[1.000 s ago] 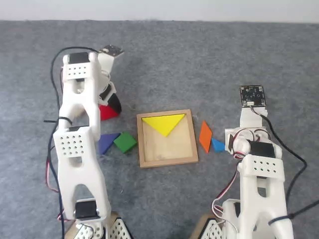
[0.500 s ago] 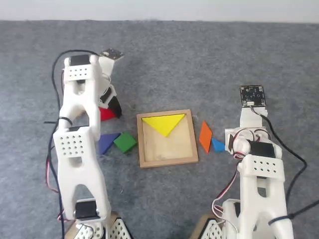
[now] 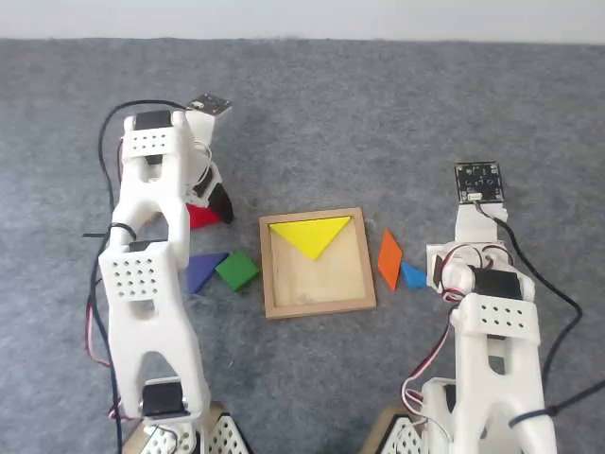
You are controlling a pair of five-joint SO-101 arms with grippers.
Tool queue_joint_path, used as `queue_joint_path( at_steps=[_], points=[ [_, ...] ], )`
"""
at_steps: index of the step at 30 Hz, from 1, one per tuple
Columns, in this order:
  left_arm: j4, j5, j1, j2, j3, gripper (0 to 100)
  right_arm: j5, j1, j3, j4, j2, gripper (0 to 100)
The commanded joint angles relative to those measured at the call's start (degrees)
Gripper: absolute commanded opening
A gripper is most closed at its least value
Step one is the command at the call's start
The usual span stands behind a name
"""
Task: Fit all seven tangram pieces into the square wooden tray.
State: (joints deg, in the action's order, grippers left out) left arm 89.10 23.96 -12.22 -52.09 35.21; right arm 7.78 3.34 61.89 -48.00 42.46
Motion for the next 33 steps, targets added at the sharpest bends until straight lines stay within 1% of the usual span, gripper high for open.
queue_joint_path(
  at_steps=[1, 6, 13, 16, 19, 23, 25, 27, 30, 33],
  points=[
    [-1.67, -0.44, 0.35, 1.23, -0.57, 16, -0.09, 1.01, -0.35, 0.84, 2.15, 2.0],
    [-1.67, -0.44, 0.70, 1.41, -0.66, 12, -0.09, 1.01, -0.35, 0.84, 2.15, 2.0],
    [0.53, -0.35, 2.46, 1.23, -0.75, 11, -0.09, 1.01, -0.35, 0.92, 2.15, 2.0],
    [0.79, -0.35, 2.02, 1.67, 0.22, 11, -0.09, 1.01, -0.35, 0.92, 2.15, 2.0],
    [3.87, -0.35, -0.53, 1.67, 3.91, 12, -0.09, 1.01, -0.35, 0.92, 2.15, 2.0],
    [11.78, -0.79, -4.48, 2.11, 13.23, 12, -0.26, 1.01, -0.35, 0.84, 2.15, 1.8],
    [11.43, -2.29, -7.30, 4.40, 16.31, 11, -0.26, 0.66, -0.44, 0.84, 2.33, 1.7],
    [11.52, -3.87, -9.67, 8.18, 16.66, 11, 0.00, 0.13, -0.88, 0.75, 3.56, 1.7],
    [11.43, -4.48, -12.13, 15.03, 13.58, 11, 0.18, -4.70, -1.85, -0.48, 8.13, 1.7],
    [11.16, -4.57, -14.51, 21.27, 8.04, 6, 1.67, -13.93, -5.01, -4.18, 12.00, 1.7]
  ],
)
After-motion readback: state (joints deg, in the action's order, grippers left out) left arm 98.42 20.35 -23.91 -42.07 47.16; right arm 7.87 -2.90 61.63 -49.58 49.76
